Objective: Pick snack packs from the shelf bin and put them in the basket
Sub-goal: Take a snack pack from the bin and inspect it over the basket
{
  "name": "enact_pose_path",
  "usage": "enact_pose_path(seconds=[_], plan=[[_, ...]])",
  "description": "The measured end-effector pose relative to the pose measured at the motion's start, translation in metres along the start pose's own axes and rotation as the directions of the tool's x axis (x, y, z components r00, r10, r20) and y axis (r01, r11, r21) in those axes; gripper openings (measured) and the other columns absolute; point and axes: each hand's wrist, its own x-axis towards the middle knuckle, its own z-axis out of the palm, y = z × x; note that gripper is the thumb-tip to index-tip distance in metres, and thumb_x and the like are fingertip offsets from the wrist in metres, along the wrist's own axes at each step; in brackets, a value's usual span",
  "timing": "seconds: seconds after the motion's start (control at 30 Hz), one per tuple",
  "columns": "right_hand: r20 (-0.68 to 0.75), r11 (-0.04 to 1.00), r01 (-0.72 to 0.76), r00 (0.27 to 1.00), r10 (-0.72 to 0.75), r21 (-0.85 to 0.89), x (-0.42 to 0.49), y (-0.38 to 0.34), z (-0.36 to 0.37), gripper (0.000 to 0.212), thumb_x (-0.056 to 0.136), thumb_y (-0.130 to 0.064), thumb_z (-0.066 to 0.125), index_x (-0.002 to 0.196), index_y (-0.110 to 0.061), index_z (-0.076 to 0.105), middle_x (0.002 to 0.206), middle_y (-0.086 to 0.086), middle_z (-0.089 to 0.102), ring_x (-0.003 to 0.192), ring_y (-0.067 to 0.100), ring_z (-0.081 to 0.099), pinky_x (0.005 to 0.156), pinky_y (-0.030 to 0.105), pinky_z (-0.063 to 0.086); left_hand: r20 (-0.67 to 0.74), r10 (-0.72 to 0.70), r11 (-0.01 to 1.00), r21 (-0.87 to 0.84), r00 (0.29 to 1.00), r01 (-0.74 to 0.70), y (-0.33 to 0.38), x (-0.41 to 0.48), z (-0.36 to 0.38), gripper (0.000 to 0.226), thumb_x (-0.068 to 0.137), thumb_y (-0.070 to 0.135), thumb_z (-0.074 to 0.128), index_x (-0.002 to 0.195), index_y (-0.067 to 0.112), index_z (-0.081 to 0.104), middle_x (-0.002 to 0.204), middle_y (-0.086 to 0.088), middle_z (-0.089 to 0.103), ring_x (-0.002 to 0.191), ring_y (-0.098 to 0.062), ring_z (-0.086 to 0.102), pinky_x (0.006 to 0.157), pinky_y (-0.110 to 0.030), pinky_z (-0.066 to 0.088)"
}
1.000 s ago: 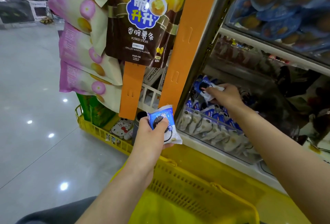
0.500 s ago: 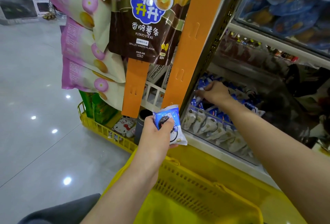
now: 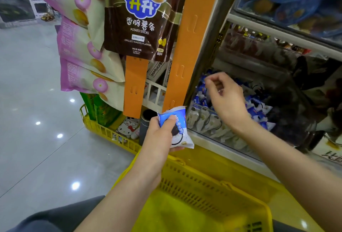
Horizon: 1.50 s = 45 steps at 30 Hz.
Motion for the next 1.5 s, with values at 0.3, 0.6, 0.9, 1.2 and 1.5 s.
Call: enact_pose_path(seconds=[0.3, 0.6, 0.9, 1.2, 1.5], plan=[[0.294, 0.906, -0.223, 0.949, 0.117, 0.360, -0.091, 0.001, 0.006, 0.016, 0.090, -0.021, 0.057, 0.079, -0.029, 0.064, 0.077, -0.005, 0.069, 0.071, 0.004, 0.060, 0.069, 0.025, 0.049, 0.132, 0.019, 0.960, 0.274, 0.991, -0.054, -0.025, -0.009, 0.014, 0.017, 0.095, 0.024, 0.047, 0.108, 0.015, 0.053, 0.106, -0.011, 0.065, 0.100, -0.021, 0.062, 0.090, -0.034, 0.046], [0.398, 0.767, -0.434, 0.882, 0.254, 0.472, -0.111, 0.019, -0.002, 0.020, 0.086, -0.014, 0.064, 0.067, -0.023, 0.066, 0.057, -0.008, 0.066, 0.053, 0.000, 0.058, 0.047, 0.013, 0.043, 0.166, 0.107, 0.931, 0.329, 0.980, -0.158, -0.043, -0.008, 0.017, 0.012, 0.089, 0.019, 0.056, 0.081, 0.012, 0.051, 0.070, -0.003, 0.056, 0.059, -0.003, 0.052, 0.052, -0.013, 0.041], [0.267, 0.998, 0.069, 0.962, -0.065, -0.003, -0.123, 0.021, -0.009, 0.010, 0.088, -0.031, 0.059, 0.083, -0.023, 0.062, 0.076, -0.014, 0.057, 0.073, 0.003, 0.053, 0.064, 0.017, 0.043, 0.142, 0.083, 0.901, 0.413, 0.986, -0.136, -0.047, 0.004, 0.010, 0.022, 0.090, 0.016, 0.056, 0.068, 0.014, 0.058, 0.069, -0.009, 0.059, 0.061, -0.012, 0.055, 0.053, -0.017, 0.043], [0.217, 0.963, -0.140, 0.972, 0.089, 0.229, -0.121, 0.022, -0.010, 0.012, 0.087, -0.018, 0.062, 0.075, -0.022, 0.061, 0.069, -0.009, 0.061, 0.067, 0.003, 0.058, 0.060, 0.015, 0.046, 0.183, 0.109, 0.883, 0.433, 0.977, -0.180, -0.040, -0.002, 0.013, 0.014, 0.086, 0.022, 0.062, 0.093, 0.011, 0.059, 0.089, -0.013, 0.066, 0.077, -0.024, 0.064, 0.066, -0.031, 0.051], [0.525, 0.352, -0.703, 0.702, 0.480, 0.618, -0.112, 0.024, -0.015, 0.008, 0.094, -0.008, 0.048, 0.093, -0.005, 0.055, 0.086, 0.010, 0.068, 0.069, 0.012, 0.067, 0.060, 0.021, 0.057, 0.099, 0.056, 0.985, 0.158, 0.994, -0.071, -0.035, 0.002, 0.009, 0.031, 0.074, 0.018, 0.074, 0.102, 0.018, 0.061, 0.090, 0.001, 0.074, 0.081, -0.010, 0.070, 0.065, -0.020, 0.055]])
